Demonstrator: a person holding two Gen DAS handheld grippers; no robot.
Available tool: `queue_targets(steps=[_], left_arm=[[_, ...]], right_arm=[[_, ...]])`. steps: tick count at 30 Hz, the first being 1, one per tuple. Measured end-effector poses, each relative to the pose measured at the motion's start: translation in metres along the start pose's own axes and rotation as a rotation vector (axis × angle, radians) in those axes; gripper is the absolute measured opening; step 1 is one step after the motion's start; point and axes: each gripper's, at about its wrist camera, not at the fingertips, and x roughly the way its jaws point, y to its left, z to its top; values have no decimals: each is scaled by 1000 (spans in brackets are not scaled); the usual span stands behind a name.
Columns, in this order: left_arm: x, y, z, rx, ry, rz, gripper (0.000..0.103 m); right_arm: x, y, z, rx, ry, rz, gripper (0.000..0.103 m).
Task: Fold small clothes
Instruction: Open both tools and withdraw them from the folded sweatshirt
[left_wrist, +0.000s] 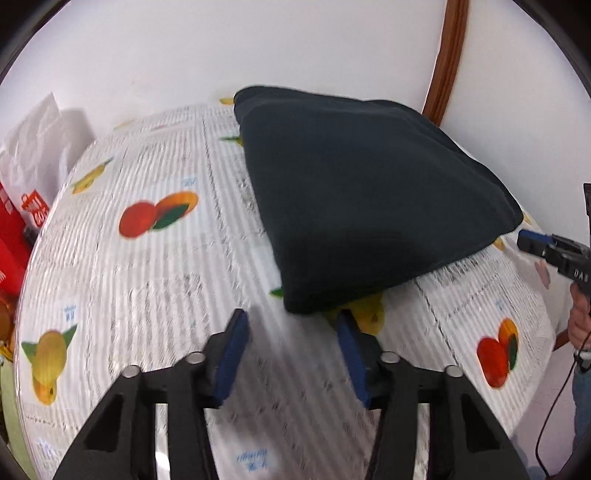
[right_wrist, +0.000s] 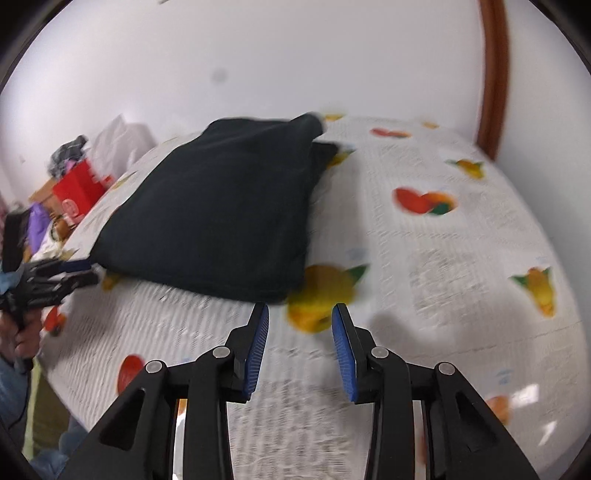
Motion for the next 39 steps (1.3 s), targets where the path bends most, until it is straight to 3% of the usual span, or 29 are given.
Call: queue_targets(steps=[3, 4, 5, 6, 8, 16, 24, 28, 30, 34, 36, 39], left_arm=[[9, -5, 8, -3, -1, -12, 21], [11, -7, 11, -6, 2, -18, 19], [14, -8, 14, -5, 3, -14, 18], [15, -10, 17, -1, 5, -13, 17], [19, -12, 22, 5, 3, -2, 17], [32, -8, 39, -44, 16, -8, 18], [27, -5, 35, -86, 40, -6, 20], [14, -7, 30, -94, 33, 6, 20], [6, -8, 29, -98, 26, 10, 21], [-17, -13, 26, -106, -12, 28, 34], [-31, -16, 28, -114, -35, 42, 43], [-55, -21, 32, -130, -83, 33, 52]], right_arm=[[19, 7, 6, 25, -17, 3, 35], [25, 8, 9, 34, -15, 1, 32], [35, 9, 13, 36, -3, 0, 20], [41, 11, 17, 34, 6, 7, 17], [47, 11, 24, 29, -10, -25, 17], [64, -2, 45, 98, -14, -15, 17], [55, -7, 42, 160, 9, -25, 18], [40, -2, 40, 147, 0, -98, 18], [33, 1, 40, 136, 0, -114, 18], [6, 9, 39, 126, -32, -160, 19], [-11, 15, 43, 117, -61, -178, 23], [-39, 28, 52, 99, -100, -227, 39]])
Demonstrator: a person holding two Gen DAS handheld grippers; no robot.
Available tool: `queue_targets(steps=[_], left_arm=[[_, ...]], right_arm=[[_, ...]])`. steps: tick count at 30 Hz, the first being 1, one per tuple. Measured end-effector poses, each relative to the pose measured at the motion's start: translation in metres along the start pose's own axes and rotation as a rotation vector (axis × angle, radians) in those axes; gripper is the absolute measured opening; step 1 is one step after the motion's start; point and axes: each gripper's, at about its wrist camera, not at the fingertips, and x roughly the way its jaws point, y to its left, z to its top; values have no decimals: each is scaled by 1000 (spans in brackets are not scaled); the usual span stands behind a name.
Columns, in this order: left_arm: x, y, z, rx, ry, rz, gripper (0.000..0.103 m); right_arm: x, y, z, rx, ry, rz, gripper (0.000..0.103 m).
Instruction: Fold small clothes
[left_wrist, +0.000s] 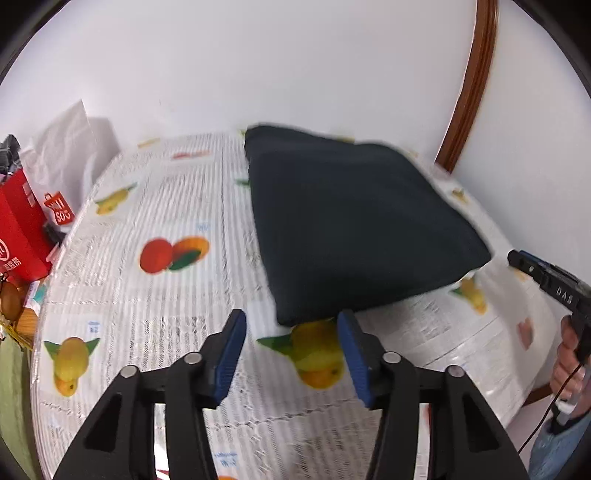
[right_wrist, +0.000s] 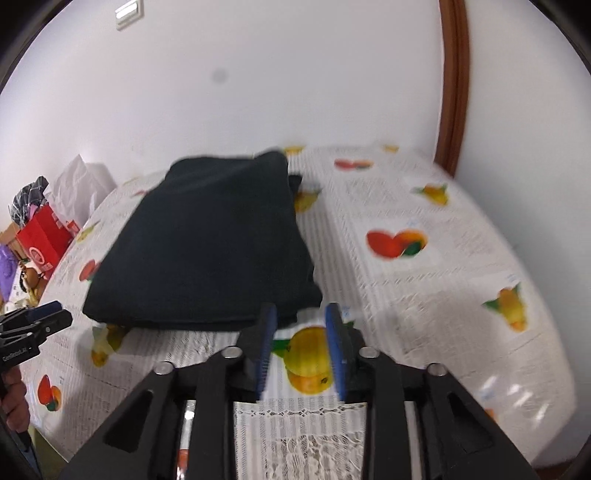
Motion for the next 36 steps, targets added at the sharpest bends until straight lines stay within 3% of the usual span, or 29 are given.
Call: queue_targets(steps=[4, 9, 11, 14, 19, 23, 36], left_arm=[[-38, -17, 6, 16, -76, -1, 68], [-80, -36, 7, 28, -140, 6, 78], [-94, -44, 3, 45, -158, 22, 82], [-114, -51, -5, 56, -188, 46, 89], [-140, -55, -16, 50, -205, 59, 99], [-156, -57, -24, 58, -233, 94, 101], [-160, -59, -31, 53, -229, 91, 101]], right_arm=[[-46, 14, 10, -16, -58, -32, 60], [-91, 24, 7, -13, -77, -55, 63], [-109, 24, 1, 11, -93, -70, 75], [-132, 27, -7, 19, -118, -112, 83], [-165, 28, -20, 42, -151, -100, 98], [-181, 32, -25, 32, -166, -118, 103], [-199, 36, -33, 29, -185, -135, 103]])
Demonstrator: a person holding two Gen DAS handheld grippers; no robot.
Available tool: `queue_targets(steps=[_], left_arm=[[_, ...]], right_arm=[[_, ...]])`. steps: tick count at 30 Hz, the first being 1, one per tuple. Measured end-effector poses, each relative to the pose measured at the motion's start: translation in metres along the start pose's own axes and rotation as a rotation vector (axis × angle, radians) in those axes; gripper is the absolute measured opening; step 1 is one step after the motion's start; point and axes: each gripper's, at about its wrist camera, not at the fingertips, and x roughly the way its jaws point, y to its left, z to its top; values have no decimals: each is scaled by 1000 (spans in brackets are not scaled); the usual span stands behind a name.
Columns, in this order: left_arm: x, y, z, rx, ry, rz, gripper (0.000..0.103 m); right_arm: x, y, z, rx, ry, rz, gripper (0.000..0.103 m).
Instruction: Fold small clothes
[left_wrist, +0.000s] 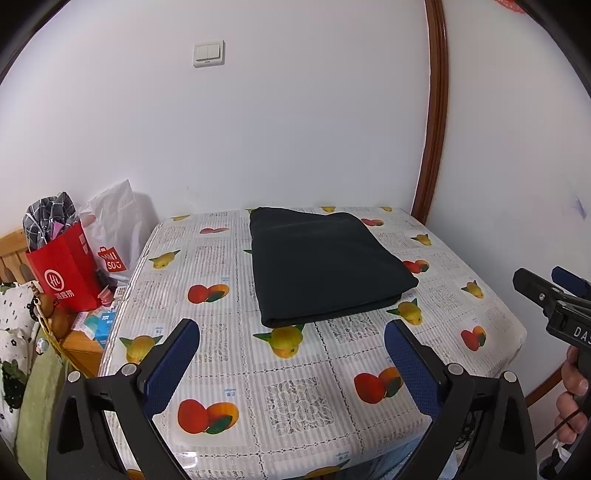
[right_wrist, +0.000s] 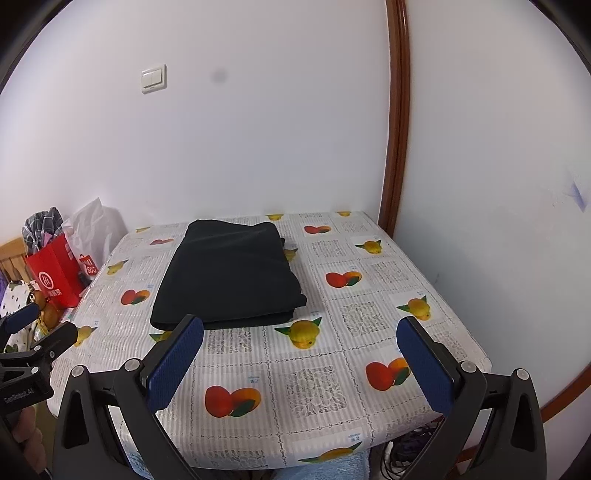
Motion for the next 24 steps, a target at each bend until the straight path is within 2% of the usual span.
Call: queue_targets(steps=[24], left_arm=[[2, -6, -3, -8, 12, 11, 101]], right_arm=[[3, 1, -9, 0, 26, -12, 103]])
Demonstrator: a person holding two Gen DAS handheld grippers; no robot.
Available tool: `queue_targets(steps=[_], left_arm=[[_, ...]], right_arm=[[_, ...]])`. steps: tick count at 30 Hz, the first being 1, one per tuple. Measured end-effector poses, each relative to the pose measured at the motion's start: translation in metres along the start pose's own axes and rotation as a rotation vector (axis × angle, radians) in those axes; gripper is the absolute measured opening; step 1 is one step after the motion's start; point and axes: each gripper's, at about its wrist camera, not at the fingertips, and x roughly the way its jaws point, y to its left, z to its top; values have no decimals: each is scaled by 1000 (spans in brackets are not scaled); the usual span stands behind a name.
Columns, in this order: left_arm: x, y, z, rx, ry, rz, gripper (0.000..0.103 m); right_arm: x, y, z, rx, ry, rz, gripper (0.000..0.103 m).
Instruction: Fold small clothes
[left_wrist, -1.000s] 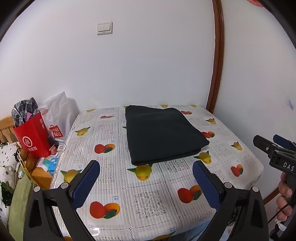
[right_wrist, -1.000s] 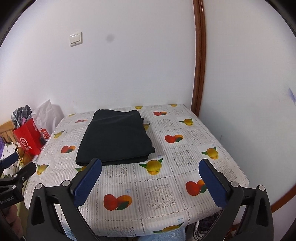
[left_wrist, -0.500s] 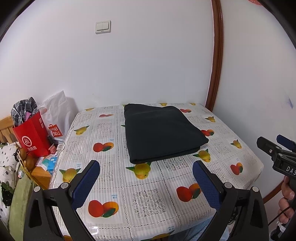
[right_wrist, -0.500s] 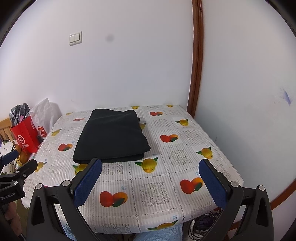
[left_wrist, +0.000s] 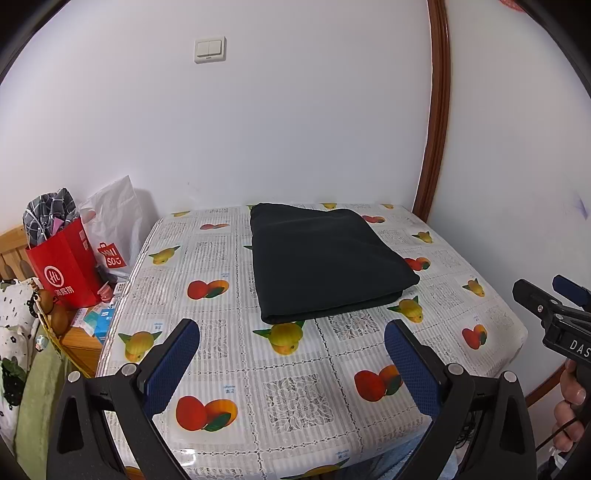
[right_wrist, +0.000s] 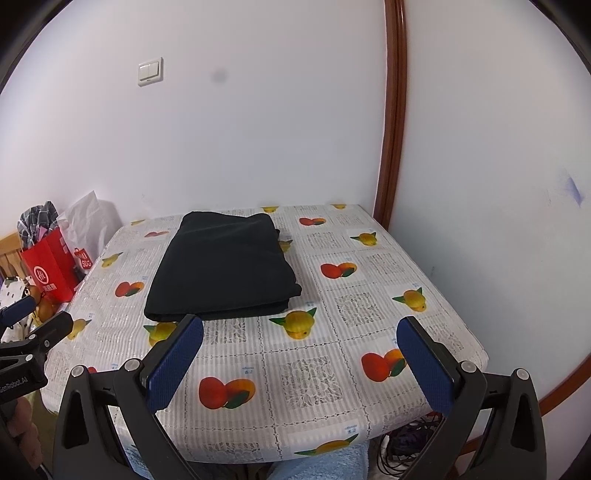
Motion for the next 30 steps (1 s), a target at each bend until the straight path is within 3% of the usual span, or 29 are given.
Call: queue_targets(steps=[30], left_arm=[[3, 0, 0, -16, 13, 8, 101]], right_arm=[[2, -2, -4, 11, 12, -4, 103]])
